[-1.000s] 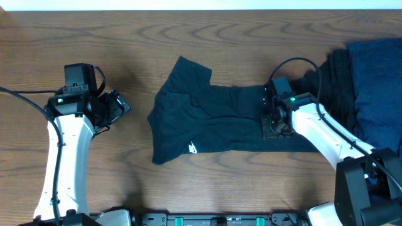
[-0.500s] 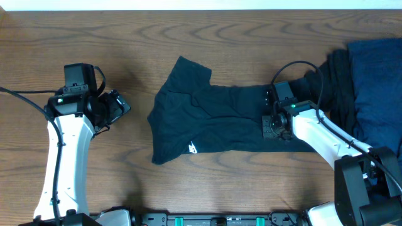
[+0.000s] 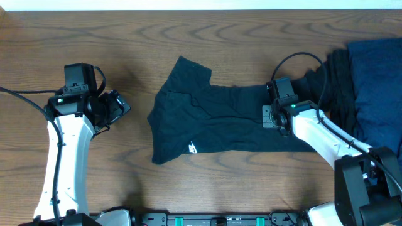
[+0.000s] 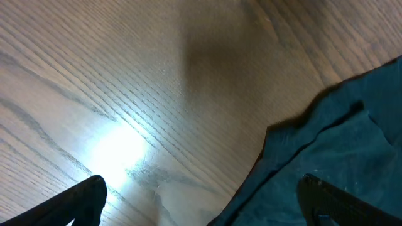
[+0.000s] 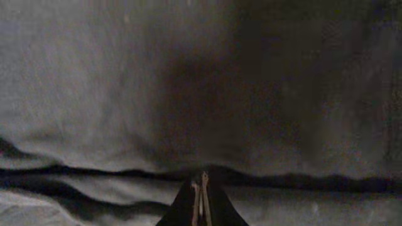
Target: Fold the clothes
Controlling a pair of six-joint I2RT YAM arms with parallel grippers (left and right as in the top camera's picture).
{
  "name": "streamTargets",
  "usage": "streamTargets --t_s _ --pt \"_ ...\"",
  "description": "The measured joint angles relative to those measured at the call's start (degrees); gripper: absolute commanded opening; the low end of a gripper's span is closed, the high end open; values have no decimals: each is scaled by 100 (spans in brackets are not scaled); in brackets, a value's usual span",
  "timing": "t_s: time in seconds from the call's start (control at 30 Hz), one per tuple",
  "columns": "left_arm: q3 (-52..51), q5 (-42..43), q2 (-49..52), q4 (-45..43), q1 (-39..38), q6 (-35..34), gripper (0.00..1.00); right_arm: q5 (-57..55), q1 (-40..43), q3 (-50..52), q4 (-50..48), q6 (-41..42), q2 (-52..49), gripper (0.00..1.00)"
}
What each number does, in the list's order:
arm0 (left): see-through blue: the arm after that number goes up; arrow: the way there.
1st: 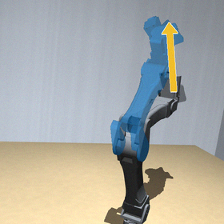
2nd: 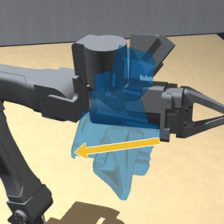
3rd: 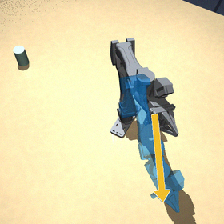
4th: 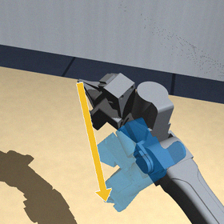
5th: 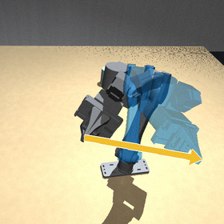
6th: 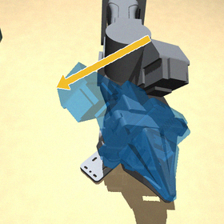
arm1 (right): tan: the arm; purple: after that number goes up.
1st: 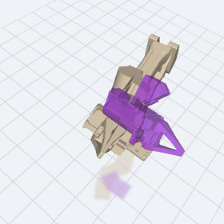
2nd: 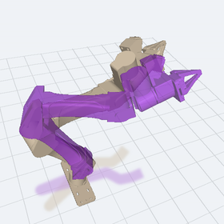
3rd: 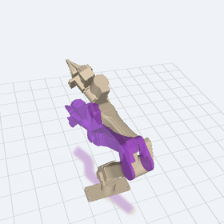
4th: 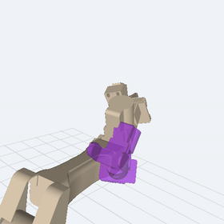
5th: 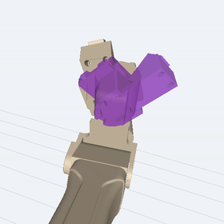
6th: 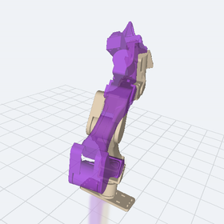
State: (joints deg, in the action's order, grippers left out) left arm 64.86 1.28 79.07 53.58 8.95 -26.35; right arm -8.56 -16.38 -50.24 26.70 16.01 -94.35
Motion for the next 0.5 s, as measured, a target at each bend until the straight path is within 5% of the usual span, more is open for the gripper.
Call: streamTargets --t_s 0.2,0.5 --pt "0 0 0 -2 0 0 98 98 28 -551 1436 20 7 9" --pt "0 0 2 0 0 0 98 160 511 -894 2944 494 79 1"
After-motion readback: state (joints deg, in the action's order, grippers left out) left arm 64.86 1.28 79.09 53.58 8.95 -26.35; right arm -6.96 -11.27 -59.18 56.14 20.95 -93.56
